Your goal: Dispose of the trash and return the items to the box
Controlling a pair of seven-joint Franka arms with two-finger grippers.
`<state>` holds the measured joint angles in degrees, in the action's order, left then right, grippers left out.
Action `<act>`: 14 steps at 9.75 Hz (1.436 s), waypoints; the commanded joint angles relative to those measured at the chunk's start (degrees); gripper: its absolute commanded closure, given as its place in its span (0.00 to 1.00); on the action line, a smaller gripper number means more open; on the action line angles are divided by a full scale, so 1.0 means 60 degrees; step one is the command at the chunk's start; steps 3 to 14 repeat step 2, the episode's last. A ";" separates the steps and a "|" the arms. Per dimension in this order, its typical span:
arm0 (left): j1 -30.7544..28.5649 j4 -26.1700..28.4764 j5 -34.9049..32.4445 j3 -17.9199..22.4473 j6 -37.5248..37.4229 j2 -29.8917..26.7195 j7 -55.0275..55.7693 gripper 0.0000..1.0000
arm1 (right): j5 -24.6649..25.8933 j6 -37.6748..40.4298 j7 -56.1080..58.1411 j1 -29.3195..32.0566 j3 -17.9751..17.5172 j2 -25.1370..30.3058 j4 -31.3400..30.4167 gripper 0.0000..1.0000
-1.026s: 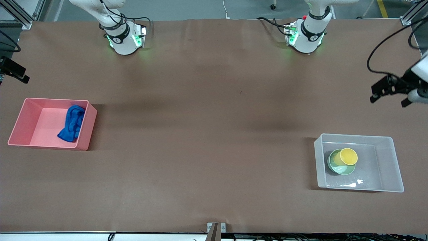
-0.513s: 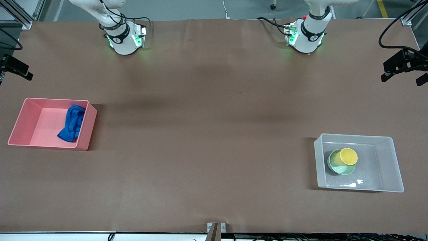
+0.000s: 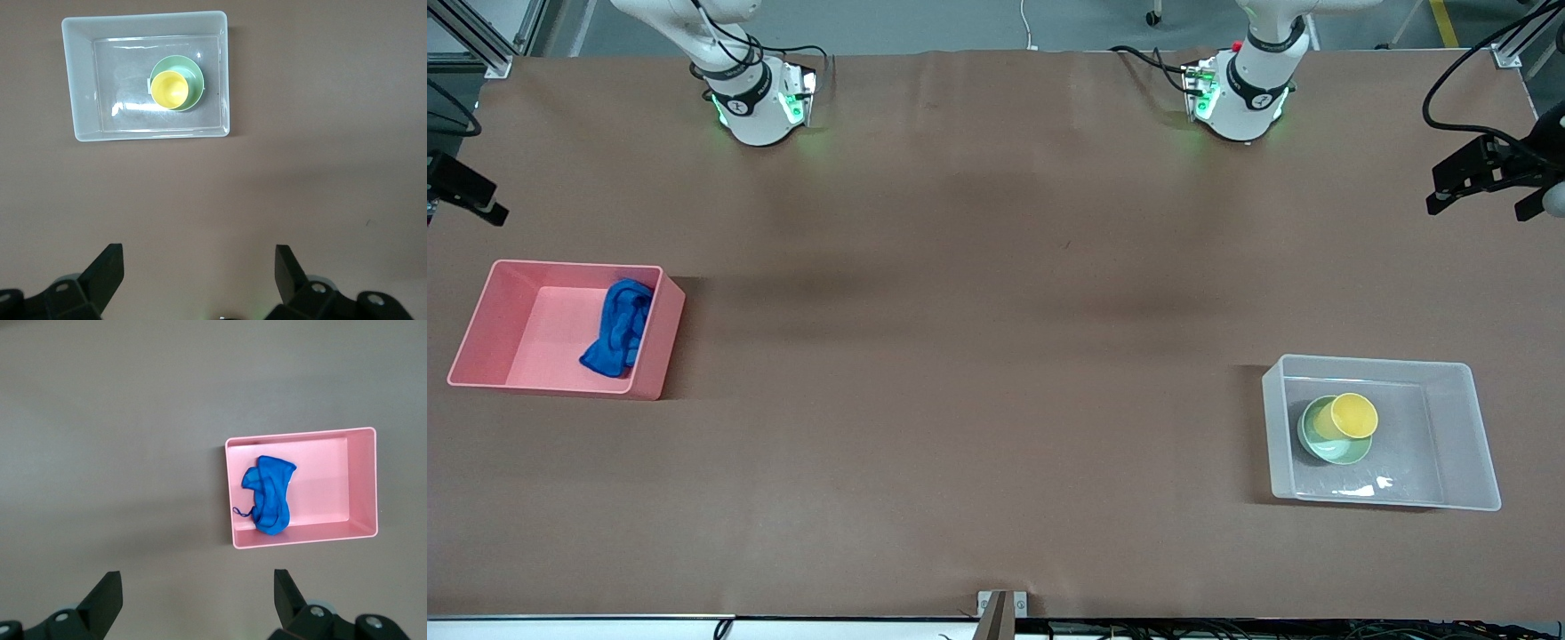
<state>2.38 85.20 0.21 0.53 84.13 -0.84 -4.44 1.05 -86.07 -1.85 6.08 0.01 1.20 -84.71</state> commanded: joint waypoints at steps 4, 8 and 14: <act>-0.0045 0.0508 -0.0182 -0.0045 0.0143 -0.0139 0.0082 0.00 | -0.0087 -0.0128 -0.0131 0.0261 -0.0090 -0.0025 -0.0002 0.00; -0.0045 0.0508 -0.0182 -0.0045 0.0143 -0.0139 0.0082 0.00 | -0.0087 -0.0128 -0.0131 0.0261 -0.0090 -0.0025 -0.0002 0.00; -0.0045 0.0508 -0.0182 -0.0045 0.0143 -0.0139 0.0082 0.00 | -0.0087 -0.0128 -0.0131 0.0261 -0.0090 -0.0025 -0.0002 0.00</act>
